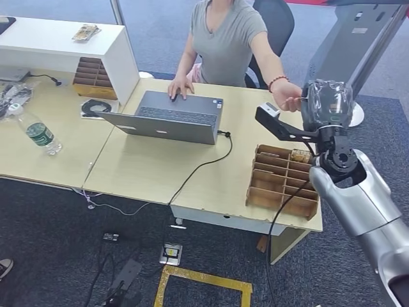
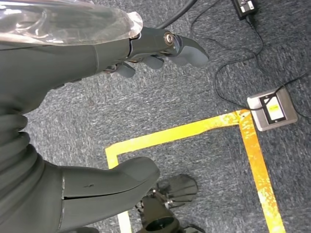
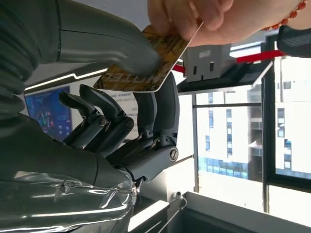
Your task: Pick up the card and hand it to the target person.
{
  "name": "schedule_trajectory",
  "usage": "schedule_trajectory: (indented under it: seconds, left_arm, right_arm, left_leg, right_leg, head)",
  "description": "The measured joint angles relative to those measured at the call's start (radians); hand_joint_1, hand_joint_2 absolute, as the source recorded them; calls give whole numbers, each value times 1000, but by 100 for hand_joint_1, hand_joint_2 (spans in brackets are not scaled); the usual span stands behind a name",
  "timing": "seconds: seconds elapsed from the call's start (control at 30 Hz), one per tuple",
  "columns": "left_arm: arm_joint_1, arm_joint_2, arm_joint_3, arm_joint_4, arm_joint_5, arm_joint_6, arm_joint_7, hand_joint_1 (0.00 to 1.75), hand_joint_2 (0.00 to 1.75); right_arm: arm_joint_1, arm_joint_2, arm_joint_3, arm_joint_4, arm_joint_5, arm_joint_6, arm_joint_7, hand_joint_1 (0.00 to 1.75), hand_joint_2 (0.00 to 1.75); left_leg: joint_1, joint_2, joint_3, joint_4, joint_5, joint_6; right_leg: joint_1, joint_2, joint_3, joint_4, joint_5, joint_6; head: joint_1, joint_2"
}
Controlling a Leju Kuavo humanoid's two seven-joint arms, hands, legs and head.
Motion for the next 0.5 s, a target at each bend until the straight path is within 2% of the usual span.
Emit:
schedule_trajectory:
  seconds: [0.03,0.07,0.13,0.17,0.2,0.33,0.5]
  left_arm:
    - [-1,0,-2,0,0,0,2,0,175]
    - [-1,0,-4,0,0,0,3,0,175]
    - [0,0,-11,0,0,-3,3,0,175]
    - [0,0,-14,0,0,-8,3,0,175]
    - [0,1,-18,0,0,-16,3,0,175]
    - [2,6,-26,0,0,-37,2,0,175]
    - [8,16,-29,0,0,-36,1,0,175]
  right_arm:
    - [-21,18,11,45,0,1,2,161,175]
    - [-41,36,20,88,0,2,5,124,175]
    - [-73,69,37,167,0,2,9,37,175]
    - [-86,82,43,200,-2,-1,10,7,175]
    - [-95,93,48,228,-6,-6,10,0,175]
    - [-110,112,59,283,-86,-42,4,0,175]
    - [-73,94,53,237,-233,-67,-18,0,175]
  left_leg:
    - [0,0,0,0,0,0]
    - [0,0,0,0,0,0]
    - [0,0,0,0,0,0]
    - [0,0,0,0,0,0]
    - [0,0,0,0,0,0]
    - [0,0,0,0,0,0]
    - [0,0,0,1,0,0]
  right_leg:
    - [0,0,0,0,0,0]
    - [0,0,0,0,0,0]
    - [0,0,-1,0,0,0]
    - [0,0,-1,0,0,0]
    - [0,0,-1,0,0,0]
    - [0,0,-1,0,0,0]
    - [0,1,-1,0,0,0]
  head:
    - [0,0]
    - [0,0]
    - [0,0]
    - [0,0]
    - [-1,0]
    - [0,0]
    - [1,0]
